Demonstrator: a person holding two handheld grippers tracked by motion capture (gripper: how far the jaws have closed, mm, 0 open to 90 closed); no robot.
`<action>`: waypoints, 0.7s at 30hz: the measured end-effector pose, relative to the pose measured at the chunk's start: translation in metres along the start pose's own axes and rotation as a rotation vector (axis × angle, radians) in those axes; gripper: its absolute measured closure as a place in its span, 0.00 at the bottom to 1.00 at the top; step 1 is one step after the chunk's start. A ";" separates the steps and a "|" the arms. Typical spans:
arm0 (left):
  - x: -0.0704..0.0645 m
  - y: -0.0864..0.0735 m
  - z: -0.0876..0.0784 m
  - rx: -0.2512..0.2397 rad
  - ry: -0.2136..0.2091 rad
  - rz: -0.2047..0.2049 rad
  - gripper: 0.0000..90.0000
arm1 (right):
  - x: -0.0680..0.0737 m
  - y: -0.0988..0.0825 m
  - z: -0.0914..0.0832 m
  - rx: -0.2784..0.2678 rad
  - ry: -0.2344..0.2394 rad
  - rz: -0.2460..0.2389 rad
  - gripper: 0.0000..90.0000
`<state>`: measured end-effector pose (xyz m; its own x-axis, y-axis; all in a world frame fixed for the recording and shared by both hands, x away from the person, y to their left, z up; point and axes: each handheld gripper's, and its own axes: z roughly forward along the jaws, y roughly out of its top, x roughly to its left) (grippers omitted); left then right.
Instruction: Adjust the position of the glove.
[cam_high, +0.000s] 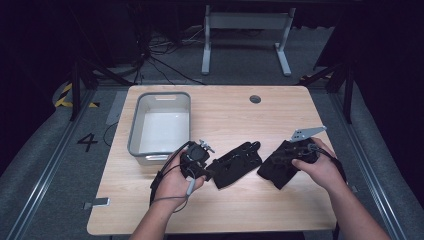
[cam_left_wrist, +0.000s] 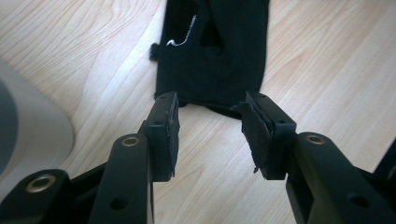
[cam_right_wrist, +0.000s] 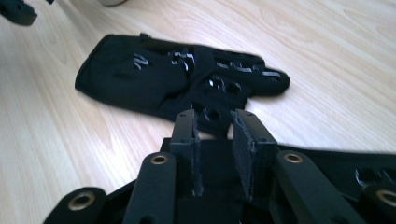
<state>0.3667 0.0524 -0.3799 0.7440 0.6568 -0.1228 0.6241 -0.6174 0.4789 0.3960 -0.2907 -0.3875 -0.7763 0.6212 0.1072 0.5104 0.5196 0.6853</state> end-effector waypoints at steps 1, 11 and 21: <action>0.000 -0.002 -0.001 -0.004 -0.005 -0.002 0.64 | 0.002 0.005 0.005 -0.002 0.000 -0.009 0.79; -0.002 -0.008 0.006 -0.011 -0.025 -0.007 0.70 | -0.005 0.019 0.036 0.022 -0.023 0.019 0.79; -0.004 -0.008 0.021 -0.019 0.009 -0.004 0.68 | -0.018 0.020 0.066 0.043 -0.076 0.101 0.75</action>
<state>0.3640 0.0458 -0.4019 0.7390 0.6635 -0.1168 0.6226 -0.6065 0.4945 0.4445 -0.2527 -0.4229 -0.6906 0.7136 0.1177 0.6012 0.4760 0.6418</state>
